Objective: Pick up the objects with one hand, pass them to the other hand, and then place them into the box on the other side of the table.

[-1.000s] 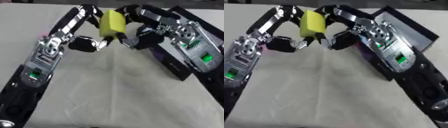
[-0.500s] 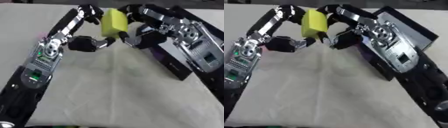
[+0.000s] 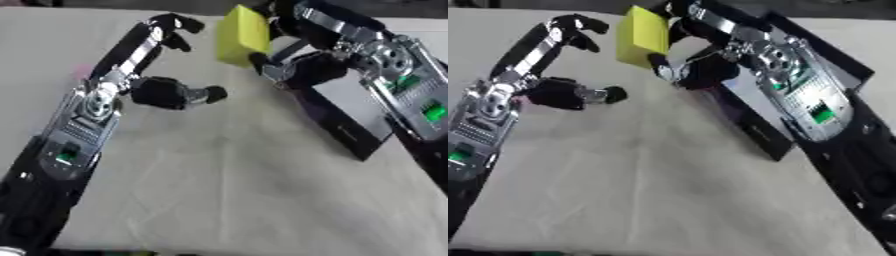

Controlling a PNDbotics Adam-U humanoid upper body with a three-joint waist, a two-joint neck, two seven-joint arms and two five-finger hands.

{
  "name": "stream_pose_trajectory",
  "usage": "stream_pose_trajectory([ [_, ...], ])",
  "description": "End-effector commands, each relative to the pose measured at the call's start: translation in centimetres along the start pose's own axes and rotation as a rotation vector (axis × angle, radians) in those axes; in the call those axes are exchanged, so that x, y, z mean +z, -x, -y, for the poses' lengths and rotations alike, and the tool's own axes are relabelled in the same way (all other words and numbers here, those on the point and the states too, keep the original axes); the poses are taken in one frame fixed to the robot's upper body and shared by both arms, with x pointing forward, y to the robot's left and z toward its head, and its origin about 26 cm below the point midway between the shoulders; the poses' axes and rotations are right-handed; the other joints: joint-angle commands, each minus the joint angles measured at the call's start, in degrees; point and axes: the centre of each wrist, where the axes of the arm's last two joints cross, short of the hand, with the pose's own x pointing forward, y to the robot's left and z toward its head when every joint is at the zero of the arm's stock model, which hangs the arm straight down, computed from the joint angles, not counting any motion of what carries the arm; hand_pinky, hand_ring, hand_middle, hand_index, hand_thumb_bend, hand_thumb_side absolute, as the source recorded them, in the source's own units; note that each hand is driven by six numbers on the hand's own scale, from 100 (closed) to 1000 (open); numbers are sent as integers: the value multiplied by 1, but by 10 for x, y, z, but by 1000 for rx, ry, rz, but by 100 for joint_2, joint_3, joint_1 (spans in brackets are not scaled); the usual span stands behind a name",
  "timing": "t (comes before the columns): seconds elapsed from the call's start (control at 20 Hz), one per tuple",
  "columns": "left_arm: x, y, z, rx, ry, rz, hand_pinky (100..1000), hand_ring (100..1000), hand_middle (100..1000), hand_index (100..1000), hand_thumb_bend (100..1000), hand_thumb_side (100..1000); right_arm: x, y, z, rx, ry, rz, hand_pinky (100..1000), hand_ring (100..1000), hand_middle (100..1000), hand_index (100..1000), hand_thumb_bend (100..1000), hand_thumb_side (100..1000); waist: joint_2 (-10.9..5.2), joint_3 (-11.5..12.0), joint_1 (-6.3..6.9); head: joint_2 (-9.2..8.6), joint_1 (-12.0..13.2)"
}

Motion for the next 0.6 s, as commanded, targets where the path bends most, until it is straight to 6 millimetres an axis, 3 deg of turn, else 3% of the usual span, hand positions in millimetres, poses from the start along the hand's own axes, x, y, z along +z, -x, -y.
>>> stream_pose_trajectory([
  [0.05, 3, 2, -11, -30, -28, -8, 790, 687, 773, 854, 738, 431, 7, -5, 14, 30, 38, 9, 844, 668, 556, 578, 100, 100, -156, -11, -22, -19, -34],
  [0.6, 11, 12, -13, -27, -38, -52, 785, 681, 765, 847, 702, 434, 39, 16, 39, 54, 179, -95, 844, 669, 559, 582, 100, 100, -174, -92, -10, -51, -197],
])
